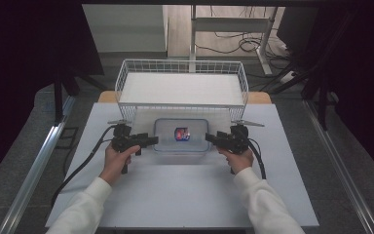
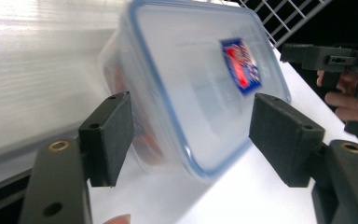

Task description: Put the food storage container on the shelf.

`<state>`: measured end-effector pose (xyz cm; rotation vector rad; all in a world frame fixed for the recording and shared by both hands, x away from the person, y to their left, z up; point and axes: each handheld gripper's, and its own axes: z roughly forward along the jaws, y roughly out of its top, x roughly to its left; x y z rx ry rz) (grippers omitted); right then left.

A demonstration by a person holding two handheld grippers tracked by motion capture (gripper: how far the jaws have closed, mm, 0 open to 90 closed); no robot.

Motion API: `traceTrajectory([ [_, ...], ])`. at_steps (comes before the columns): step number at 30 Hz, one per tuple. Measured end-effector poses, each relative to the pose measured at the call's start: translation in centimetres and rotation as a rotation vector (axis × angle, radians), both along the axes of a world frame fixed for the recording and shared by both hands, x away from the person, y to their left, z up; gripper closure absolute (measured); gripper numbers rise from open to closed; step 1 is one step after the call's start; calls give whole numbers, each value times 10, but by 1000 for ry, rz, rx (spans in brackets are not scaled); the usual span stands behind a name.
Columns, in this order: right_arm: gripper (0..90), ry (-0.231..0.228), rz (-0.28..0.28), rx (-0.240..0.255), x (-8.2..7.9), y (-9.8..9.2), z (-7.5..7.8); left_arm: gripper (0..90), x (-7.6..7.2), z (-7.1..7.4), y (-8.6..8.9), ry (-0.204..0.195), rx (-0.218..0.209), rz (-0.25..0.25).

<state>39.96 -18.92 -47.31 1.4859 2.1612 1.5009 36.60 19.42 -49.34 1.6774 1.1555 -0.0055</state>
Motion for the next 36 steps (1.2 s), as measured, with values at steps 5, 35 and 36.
traceTrajectory([
  [5, 385, -74, 100, -103, -22, -4, 8, 281, -20, -2, 4, -12, 37, -13],
  [35, 888, -151, 432, -447, -48, 98, -47, 281, -130, 4, -2, -71, 216, -107],
  [36, 888, -155, 432, -451, -48, 100, -48, 281, -131, 4, -2, -71, 216, -108],
])
